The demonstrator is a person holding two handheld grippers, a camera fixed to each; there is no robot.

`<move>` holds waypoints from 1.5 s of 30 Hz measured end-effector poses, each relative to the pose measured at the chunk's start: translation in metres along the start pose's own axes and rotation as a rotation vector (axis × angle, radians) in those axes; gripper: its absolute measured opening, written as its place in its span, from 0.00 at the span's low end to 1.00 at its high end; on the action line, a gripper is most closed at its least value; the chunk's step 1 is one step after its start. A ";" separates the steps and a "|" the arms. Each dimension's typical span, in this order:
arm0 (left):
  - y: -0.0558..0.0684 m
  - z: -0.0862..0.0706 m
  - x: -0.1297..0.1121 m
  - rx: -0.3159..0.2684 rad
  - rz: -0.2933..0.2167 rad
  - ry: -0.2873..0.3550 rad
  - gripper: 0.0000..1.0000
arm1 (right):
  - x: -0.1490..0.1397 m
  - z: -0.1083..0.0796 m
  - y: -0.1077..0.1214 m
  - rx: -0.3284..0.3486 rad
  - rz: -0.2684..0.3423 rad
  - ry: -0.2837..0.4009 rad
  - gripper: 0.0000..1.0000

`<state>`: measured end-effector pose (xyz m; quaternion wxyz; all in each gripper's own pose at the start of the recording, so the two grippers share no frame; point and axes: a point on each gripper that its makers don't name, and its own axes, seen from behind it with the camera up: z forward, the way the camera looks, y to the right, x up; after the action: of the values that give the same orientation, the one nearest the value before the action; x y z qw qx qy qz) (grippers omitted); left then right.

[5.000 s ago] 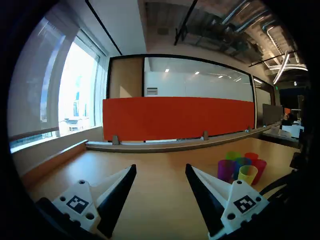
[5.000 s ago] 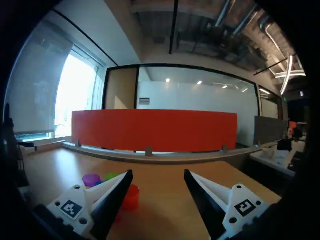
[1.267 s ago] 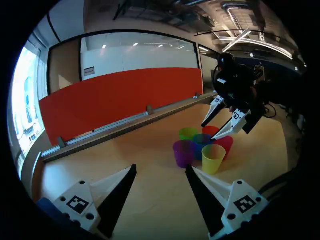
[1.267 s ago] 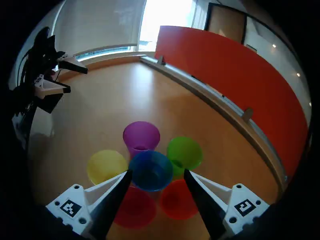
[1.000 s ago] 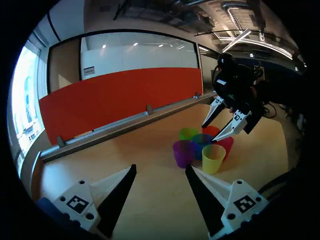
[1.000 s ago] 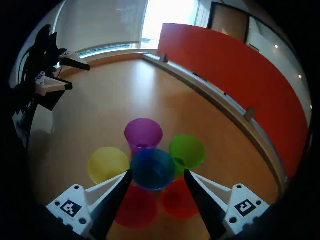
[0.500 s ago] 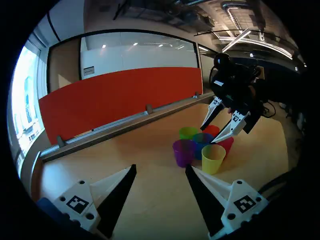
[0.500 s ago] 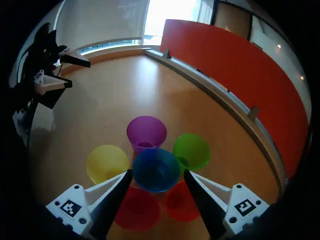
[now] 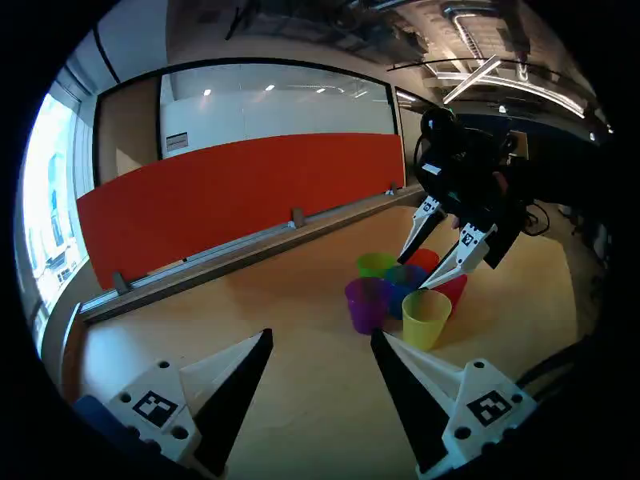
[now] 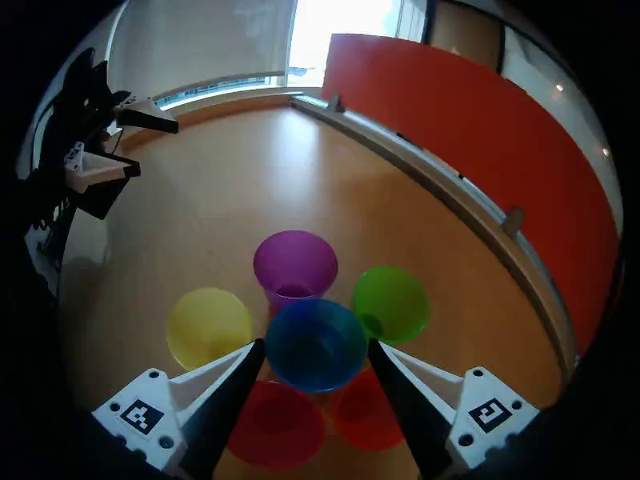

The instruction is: Pour water

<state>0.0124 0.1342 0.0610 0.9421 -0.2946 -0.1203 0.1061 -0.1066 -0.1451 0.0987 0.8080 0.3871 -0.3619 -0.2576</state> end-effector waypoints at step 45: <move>-0.003 0.001 -0.006 0.004 -0.004 -0.005 0.91 | 0.001 0.012 -0.002 -0.013 0.066 0.032 0.93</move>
<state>0.0068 0.1301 0.0626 0.9426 -0.2922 -0.1231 0.1051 -0.1157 -0.1516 0.1027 0.8242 0.3736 -0.3599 -0.2270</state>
